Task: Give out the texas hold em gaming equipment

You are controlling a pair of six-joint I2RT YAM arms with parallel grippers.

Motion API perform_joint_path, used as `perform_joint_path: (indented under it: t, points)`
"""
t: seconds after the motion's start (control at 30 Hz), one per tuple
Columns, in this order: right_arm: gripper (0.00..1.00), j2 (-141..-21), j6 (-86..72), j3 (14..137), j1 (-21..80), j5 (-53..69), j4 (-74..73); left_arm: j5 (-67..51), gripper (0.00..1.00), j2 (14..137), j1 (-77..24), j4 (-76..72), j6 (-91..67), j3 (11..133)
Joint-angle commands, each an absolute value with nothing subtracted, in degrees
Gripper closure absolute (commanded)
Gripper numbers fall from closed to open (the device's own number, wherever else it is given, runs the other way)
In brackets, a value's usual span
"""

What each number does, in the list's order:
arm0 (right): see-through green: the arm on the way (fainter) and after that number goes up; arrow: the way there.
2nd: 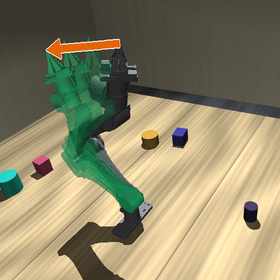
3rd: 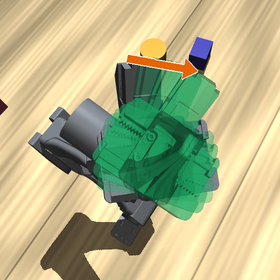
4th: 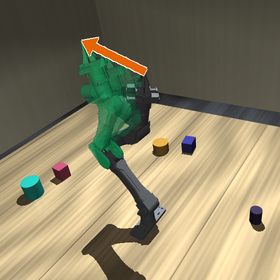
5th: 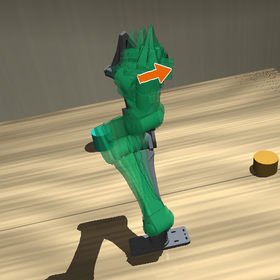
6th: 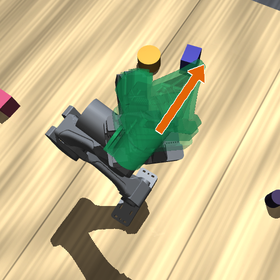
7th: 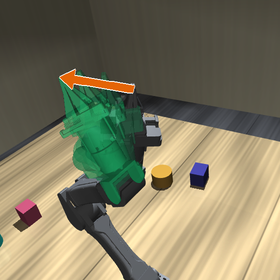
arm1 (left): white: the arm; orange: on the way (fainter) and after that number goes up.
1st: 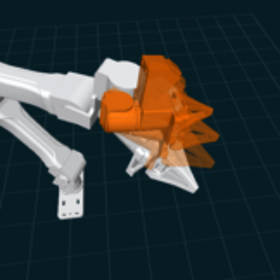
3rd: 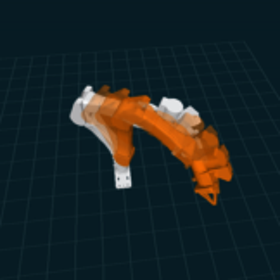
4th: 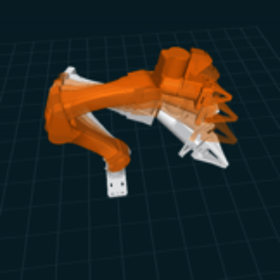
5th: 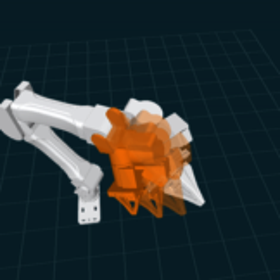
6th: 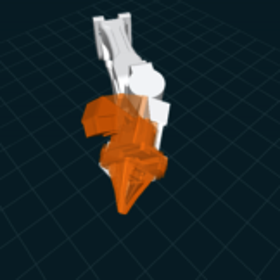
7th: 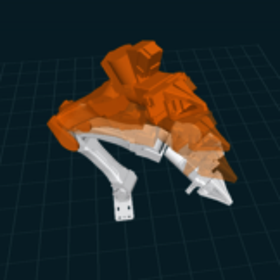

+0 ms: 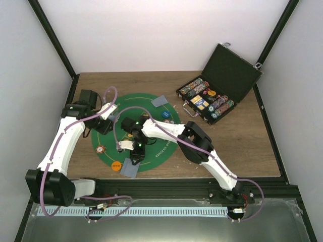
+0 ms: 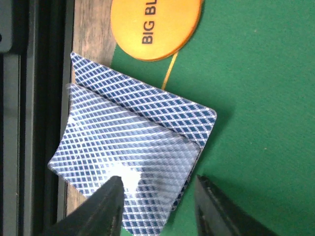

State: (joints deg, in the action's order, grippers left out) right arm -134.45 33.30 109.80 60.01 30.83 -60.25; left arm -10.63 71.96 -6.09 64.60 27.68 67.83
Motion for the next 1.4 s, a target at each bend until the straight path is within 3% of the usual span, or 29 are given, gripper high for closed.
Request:
perform_joint_path:
  t: [0.0, 0.27, 0.33, 0.37, 0.4, 0.67, 0.87, 1.07, 1.37]
  points:
    - [0.51, -133.80, 32.14, 112.84, 61.33, 25.88, -60.24, -11.23, 0.62, 71.61, -5.97, 64.47, 28.08, 69.56]
    - [0.28, -122.18, 27.60, 105.10, 61.13, 15.17, -52.51, -11.12, 0.62, 70.53, -5.91, 64.08, 28.84, 68.51]
    - [0.16, -118.19, 26.13, 102.59, 60.56, 14.27, -49.67, -10.87, 0.62, 70.90, -5.98, 64.20, 28.91, 68.83]
    - [0.03, -116.40, 25.24, 101.38, 60.18, 14.20, -48.36, -10.77, 0.62, 71.04, -5.97, 64.31, 29.04, 69.08]
    - [0.00, -114.34, 24.45, 100.43, 59.83, 14.28, -47.07, -10.70, 0.62, 71.28, -5.98, 64.38, 29.08, 69.31]
    - [0.00, -97.85, 17.16, 88.97, 53.70, 20.78, -35.49, -12.91, 0.62, 71.88, -6.57, 65.23, 30.05, 70.25]
    - [0.00, -90.65, -2.73, 81.49, 38.10, 43.19, -19.41, -14.88, 0.62, 70.80, -13.94, 67.23, 34.14, 70.56]
    - [0.00, -95.38, -16.66, 82.56, 31.40, 53.06, -11.72, -21.38, 0.62, 70.71, -19.00, 71.36, 37.64, 73.58]
    - [0.01, -103.31, -18.52, 86.24, 37.45, 64.52, -8.41, -23.52, 0.61, 70.84, -21.01, 73.03, 39.22, 75.30]
